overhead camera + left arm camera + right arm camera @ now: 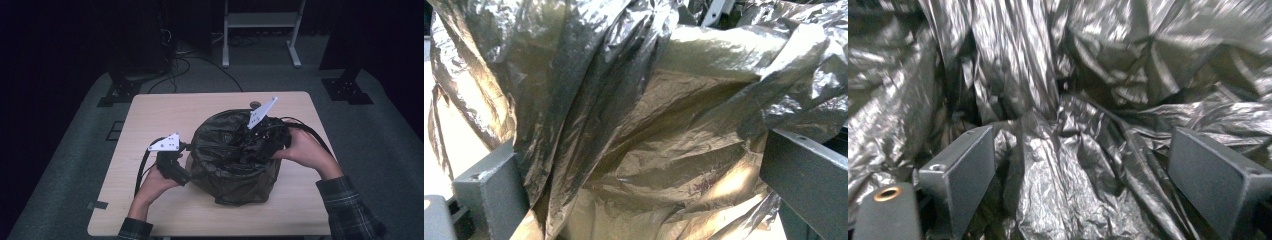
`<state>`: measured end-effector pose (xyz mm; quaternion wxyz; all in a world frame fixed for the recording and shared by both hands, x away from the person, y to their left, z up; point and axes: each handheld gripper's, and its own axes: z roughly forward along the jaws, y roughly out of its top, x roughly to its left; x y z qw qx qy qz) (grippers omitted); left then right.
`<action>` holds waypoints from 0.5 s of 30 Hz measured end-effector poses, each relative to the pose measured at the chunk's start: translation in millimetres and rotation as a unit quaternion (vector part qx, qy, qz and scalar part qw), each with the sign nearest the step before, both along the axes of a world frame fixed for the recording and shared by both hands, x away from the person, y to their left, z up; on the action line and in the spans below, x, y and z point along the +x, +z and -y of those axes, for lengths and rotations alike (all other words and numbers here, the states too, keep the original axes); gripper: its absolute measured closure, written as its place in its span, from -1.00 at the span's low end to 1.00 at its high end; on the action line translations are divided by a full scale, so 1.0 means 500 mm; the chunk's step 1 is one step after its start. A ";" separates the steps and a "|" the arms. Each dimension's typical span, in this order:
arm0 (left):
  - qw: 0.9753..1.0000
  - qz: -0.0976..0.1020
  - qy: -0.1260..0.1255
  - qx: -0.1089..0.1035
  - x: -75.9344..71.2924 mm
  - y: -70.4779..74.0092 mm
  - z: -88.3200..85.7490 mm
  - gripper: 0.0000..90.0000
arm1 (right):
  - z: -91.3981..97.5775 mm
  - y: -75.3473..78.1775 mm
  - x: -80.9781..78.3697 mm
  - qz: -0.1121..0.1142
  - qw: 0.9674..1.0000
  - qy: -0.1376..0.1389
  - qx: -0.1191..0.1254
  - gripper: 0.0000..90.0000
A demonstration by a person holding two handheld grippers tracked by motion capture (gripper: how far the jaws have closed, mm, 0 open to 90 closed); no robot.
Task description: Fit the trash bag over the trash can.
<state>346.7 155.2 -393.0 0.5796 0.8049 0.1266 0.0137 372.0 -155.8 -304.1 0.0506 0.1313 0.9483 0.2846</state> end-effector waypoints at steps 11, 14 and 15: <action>1.000 0.000 -0.001 0.001 0.001 0.000 0.000 -1.00 | -0.022 -0.007 0.011 -0.058 0.993 -0.019 -0.097 -0.75; 1.000 0.000 -0.001 0.001 0.001 0.000 0.000 -1.00 | -0.027 -0.007 0.011 -0.064 0.991 -0.022 -0.119 -0.73; 1.000 0.000 -0.001 0.000 0.001 0.000 0.000 -1.00 | -0.029 -0.007 0.012 -0.065 0.990 -0.022 -0.125 -0.73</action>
